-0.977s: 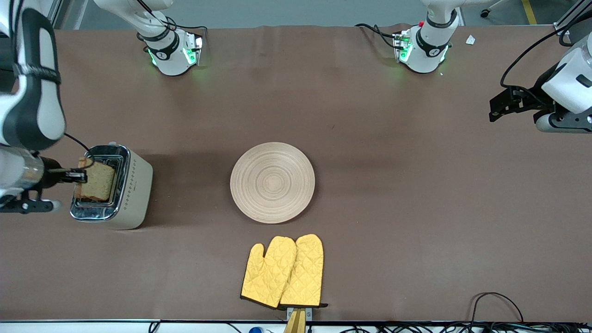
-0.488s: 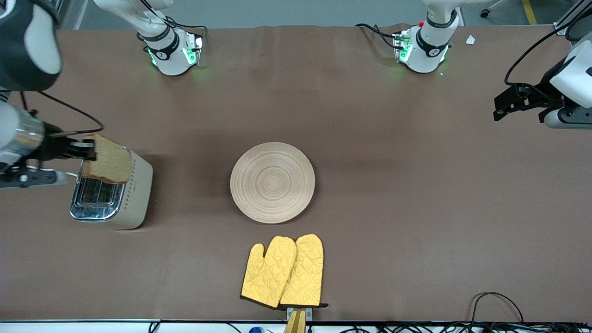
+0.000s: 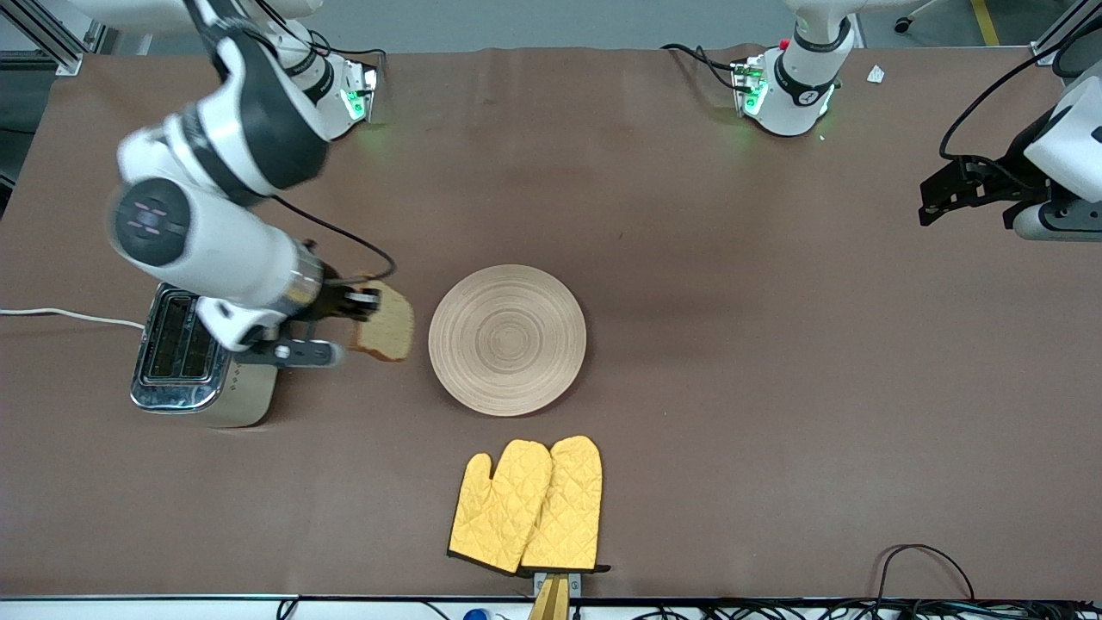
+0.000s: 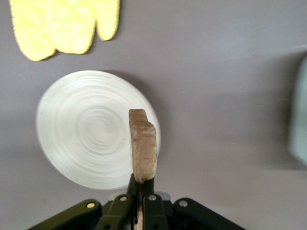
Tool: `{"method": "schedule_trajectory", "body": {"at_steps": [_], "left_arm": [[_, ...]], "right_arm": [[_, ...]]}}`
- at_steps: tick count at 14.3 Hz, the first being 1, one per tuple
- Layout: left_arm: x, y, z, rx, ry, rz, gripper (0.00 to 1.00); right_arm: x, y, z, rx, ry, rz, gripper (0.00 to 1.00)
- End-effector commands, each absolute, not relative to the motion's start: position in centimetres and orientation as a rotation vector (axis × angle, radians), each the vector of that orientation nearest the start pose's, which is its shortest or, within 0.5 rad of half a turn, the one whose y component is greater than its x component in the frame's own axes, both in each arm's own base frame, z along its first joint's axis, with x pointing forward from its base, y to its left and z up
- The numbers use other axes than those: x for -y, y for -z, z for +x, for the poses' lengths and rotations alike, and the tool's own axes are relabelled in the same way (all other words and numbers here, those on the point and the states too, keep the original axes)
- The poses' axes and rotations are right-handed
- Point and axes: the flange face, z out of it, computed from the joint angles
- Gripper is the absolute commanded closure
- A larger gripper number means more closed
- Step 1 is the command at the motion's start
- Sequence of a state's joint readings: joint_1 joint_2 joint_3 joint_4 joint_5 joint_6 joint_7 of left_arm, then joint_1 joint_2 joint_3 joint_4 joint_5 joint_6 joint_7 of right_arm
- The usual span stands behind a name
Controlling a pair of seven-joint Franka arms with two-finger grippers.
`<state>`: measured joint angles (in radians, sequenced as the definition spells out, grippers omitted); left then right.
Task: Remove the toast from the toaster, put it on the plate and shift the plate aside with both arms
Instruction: 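Carry the toast with the right gripper over the wooden plate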
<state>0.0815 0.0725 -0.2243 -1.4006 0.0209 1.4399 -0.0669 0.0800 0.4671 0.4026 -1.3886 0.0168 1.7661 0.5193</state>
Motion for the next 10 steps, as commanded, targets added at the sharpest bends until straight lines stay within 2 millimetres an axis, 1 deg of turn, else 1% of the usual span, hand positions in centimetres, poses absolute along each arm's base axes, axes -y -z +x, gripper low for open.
{"method": "schedule_trajectory", "body": {"at_steps": [1,2,3,4,5,6,7,8,9,10], "left_arm": [[7.0,-63.2,57.4,-0.104,-0.092,-3.141,0.0],[7.1,-62.1,58.2,-0.106,-0.108,-3.152,0.0],[7.1,-61.4,58.8,-0.106,-0.102,-3.159,0.0],[7.2,-60.8,59.1,-0.108,-0.102,-3.16,0.0],[7.5,-60.1,59.4,-0.115,-0.119,-3.161,0.0],[8.1,-59.5,59.5,-0.132,-0.131,-3.158,0.0],[8.6,-58.7,59.5,-0.147,-0.133,-3.158,0.0],[9.2,-57.6,59.5,-0.16,-0.143,-3.158,0.0],[10.2,-56.0,59.4,-0.194,-0.169,-3.165,0.0],[11.2,-54.5,59.4,-0.209,-0.181,-3.222,0.0]], "right_arm": [[-31.6,-40.8,62.8,-0.232,-0.278,-2.882,0.98],[-32.8,-39.3,62.7,-0.241,-0.292,-2.846,0.98],[-33.4,-38.0,62.6,-0.254,-0.297,-2.818,0.98],[-34.0,-36.2,62.4,-0.265,-0.298,-2.802,0.97],[-34.9,-34.3,62.2,-0.263,-0.293,-2.79,0.97],[-36.6,-32.6,61.5,-0.248,-0.275,-2.78,0.96],[-37.2,-31.2,61.2,-0.253,-0.25,-2.769,0.94],[-36.9,-30.3,61.1,-0.264,-0.236,-2.766,0.88],[-36.2,-30.0,61.4,-0.278,-0.243,-2.769,0.66],[-35.4,-30.0,61.7,-0.294,-0.245,-2.771,0.35]]}}
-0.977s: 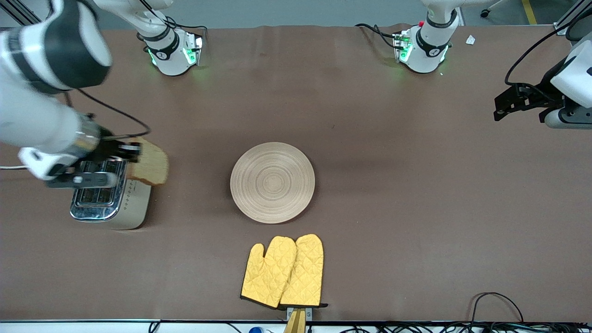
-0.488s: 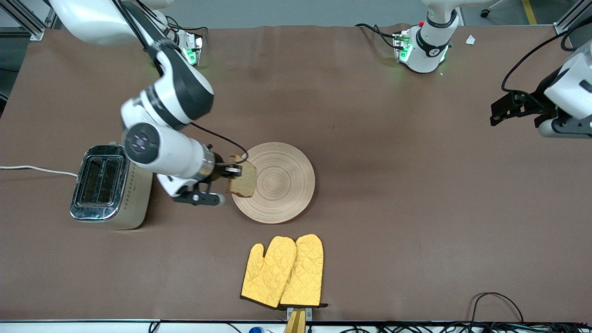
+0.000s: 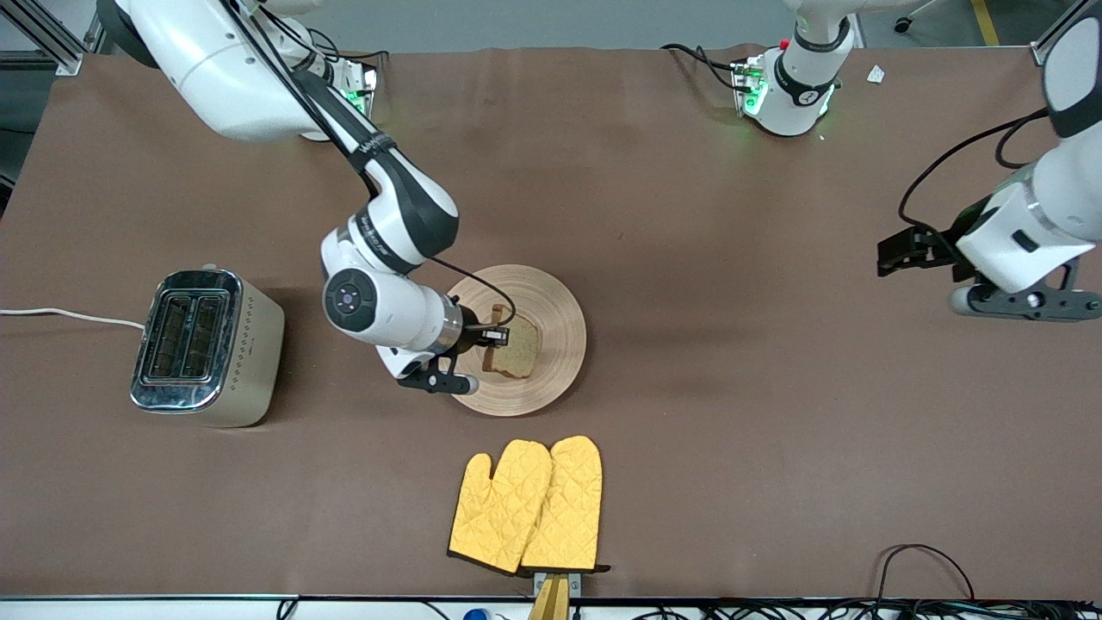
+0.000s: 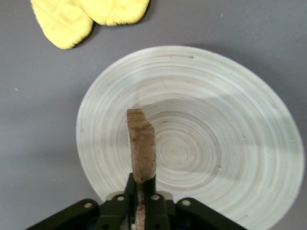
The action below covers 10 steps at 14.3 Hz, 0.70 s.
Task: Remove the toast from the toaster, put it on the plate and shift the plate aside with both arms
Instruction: 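Release the toast onto the plate while the left gripper reaches the plate rim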
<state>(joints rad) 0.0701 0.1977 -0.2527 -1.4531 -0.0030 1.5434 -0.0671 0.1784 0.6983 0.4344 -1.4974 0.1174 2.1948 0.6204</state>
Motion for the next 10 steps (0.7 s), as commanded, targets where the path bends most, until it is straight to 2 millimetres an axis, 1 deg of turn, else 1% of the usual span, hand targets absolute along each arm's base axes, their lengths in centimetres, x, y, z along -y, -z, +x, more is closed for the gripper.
{"method": "schedule_trajectory", "body": {"at_steps": [1,2,3,4,5,6,7,8,9,10], "left_arm": [[12.1,-52.6,59.5,-0.205,-0.2,-3.283,0.0],[12.9,-51.2,59.5,-0.22,-0.205,-3.304,0.0],[14.4,-49.2,59.6,-0.248,-0.223,-3.313,0.0],[16.4,-47.9,59.7,-0.297,-0.228,-3.323,0.0],[18.2,-46.3,59.9,-0.335,-0.244,-3.332,0.0],[19.9,-44.5,60.2,-0.358,-0.269,-3.369,0.0],[21.2,-42.0,60.6,-0.344,-0.329,-3.437,0.0],[22.4,-39.7,61.0,-0.329,-0.381,-3.489,0.0],[24.5,-38.2,61.0,-0.354,-0.361,-3.518,0.0],[27.0,-36.4,60.6,-0.393,-0.336,-3.537,0.0]], "right_arm": [[-34.4,-30.1,62.1,-0.293,-0.247,-2.78,0.03],[-33.0,-30.2,62.7,-0.298,-0.255,-2.791,0.0],[-31.4,-30.5,63.4,-0.302,-0.255,-2.801,0.0],[-29.1,-31.2,64.3,-0.282,-0.241,-2.823,0.0],[-27.4,-32.6,64.9,-0.262,-0.22,-2.844,0.0],[-24.4,-35.2,66.1,-0.283,-0.166,-2.864,0.0],[-21.0,-37.1,66.9,-0.294,-0.15,-2.904,0.0],[-17.3,-38.8,67.1,-0.253,-0.152,-2.951,0.0],[-13.6,-40.3,67.1,-0.179,-0.167,-2.993,0.0],[-10.0,-41.5,66.9,-0.125,-0.185,-3.022,0.0]]}}
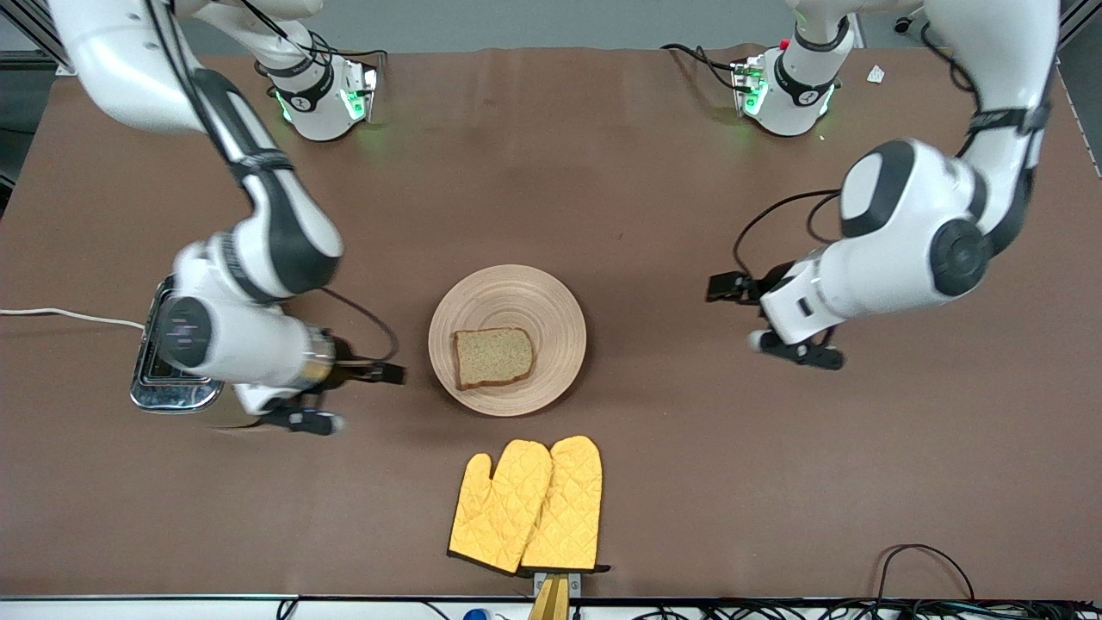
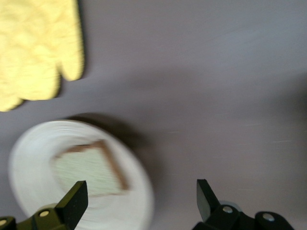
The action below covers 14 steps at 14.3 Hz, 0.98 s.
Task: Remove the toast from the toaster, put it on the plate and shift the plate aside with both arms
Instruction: 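Release the toast onto the plate while the left gripper reaches the plate rim, then grasp the plate rim with the left gripper while the right gripper retracts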
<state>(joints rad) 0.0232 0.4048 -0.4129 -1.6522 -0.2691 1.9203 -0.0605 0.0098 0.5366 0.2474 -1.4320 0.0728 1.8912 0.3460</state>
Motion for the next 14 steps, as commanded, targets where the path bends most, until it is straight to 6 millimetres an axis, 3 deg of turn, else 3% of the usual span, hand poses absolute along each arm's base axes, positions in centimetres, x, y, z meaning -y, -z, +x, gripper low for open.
{"method": "schedule_trajectory", "body": {"at_steps": [1,4,6,8,10,11,14], "left_arm": [[28.6,-34.7,60.5,-0.4,-0.297,-3.55,0.0],[32.9,-29.3,60.1,-0.416,-0.205,-3.602,0.12],[34.9,-25.2,59.9,-0.519,-0.141,-3.648,0.33],[35.5,-21.8,59.9,-0.514,-0.089,-3.676,0.43],[36.6,-20.5,59.5,-0.456,-0.106,-3.735,0.5],[36.6,-20.1,59.4,-0.425,-0.115,-3.751,0.56],[36.4,-18.0,59.5,-0.401,-0.145,-3.812,0.58]], "right_arm": [[-6.3,-43.6,66.3,-0.064,-0.203,-3.047,0.0],[1.2,-49.7,63.1,0.004,-0.225,-3.074,0.0],[3.8,-54.3,60.6,0.03,-0.199,-3.076,0.0],[4.6,-58.2,58.0,0.016,-0.135,-3.104,0.0],[4.6,-60.7,55.0,0.012,-0.068,-3.127,0.0],[4.7,-61.4,53.7,0.012,-0.018,-3.125,0.0],[5.4,-60.9,51.8,-0.007,0.019,-3.119,0.0]]}}
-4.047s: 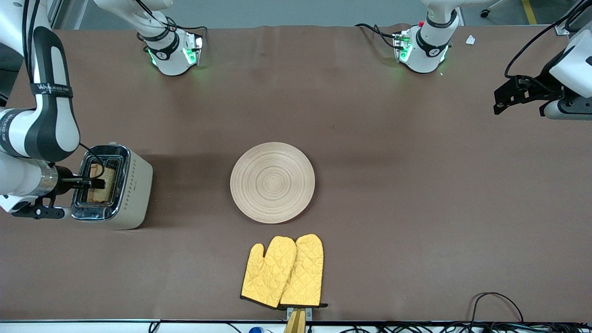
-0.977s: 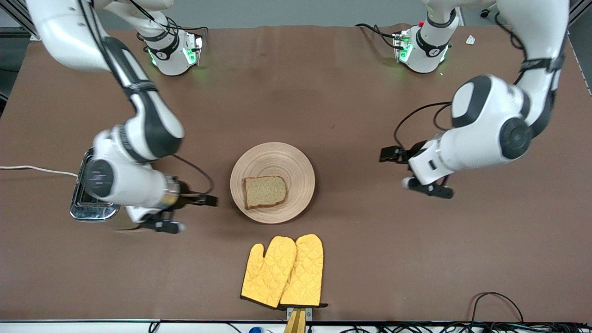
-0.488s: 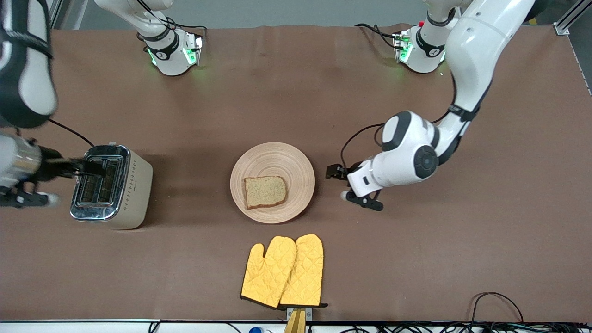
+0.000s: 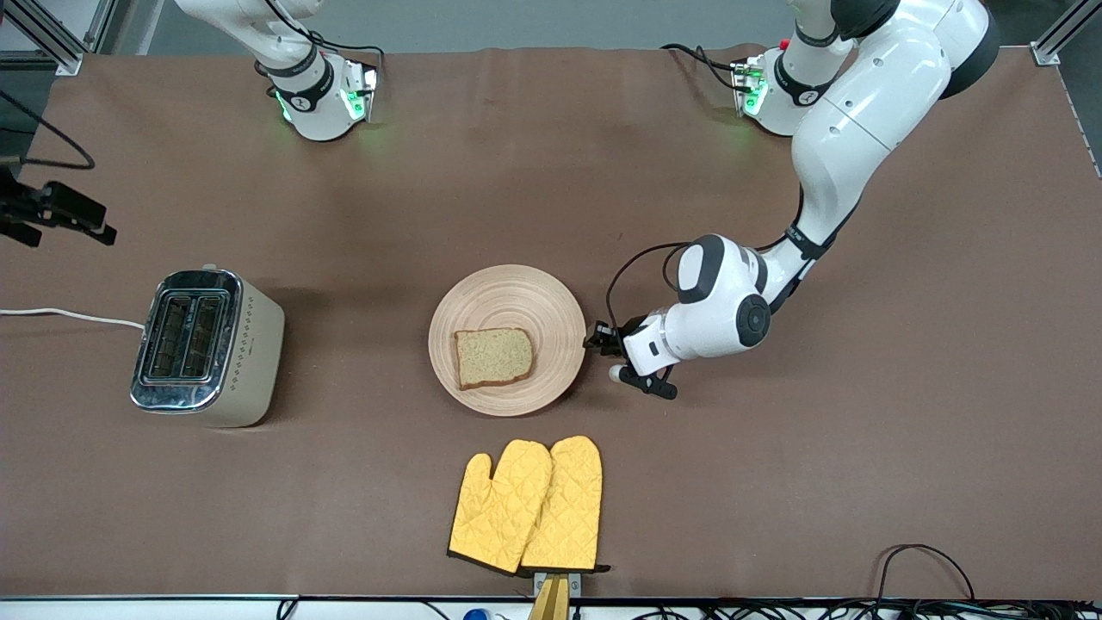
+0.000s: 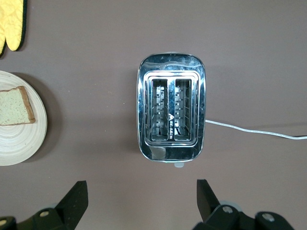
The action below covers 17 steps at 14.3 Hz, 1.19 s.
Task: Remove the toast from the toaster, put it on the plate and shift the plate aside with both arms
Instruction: 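Grasp the plate rim with the left gripper while the right gripper retracts, then slide the plate with the left gripper away from the toaster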
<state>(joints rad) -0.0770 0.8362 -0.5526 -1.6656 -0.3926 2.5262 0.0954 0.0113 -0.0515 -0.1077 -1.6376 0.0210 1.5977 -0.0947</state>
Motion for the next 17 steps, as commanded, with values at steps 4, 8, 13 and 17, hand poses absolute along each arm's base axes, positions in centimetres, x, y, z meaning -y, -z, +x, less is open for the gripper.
{"method": "schedule_trajectory", "body": {"at_steps": [4,8,13,17], "left_arm": [[37.2,-17.2,58.8,0.189,0.124,2.353,0.63],[37.5,-15.5,58.2,0.149,0.156,2.31,0.74],[37.5,-15.4,58.9,0.147,0.142,2.299,1.0],[35.8,-17.7,60.8,0.133,0.118,2.267,1.0]], "right_arm": [[5.6,-65.6,53.1,-0.007,0.012,-3.159,0.0],[5.1,-66.6,54.2,0.004,0.054,-3.17,0.0],[4.3,-66.5,54.5,0.045,0.064,-3.169,0.0],[3.8,-66.1,54.6,0.056,0.051,-3.162,0.0]]}}
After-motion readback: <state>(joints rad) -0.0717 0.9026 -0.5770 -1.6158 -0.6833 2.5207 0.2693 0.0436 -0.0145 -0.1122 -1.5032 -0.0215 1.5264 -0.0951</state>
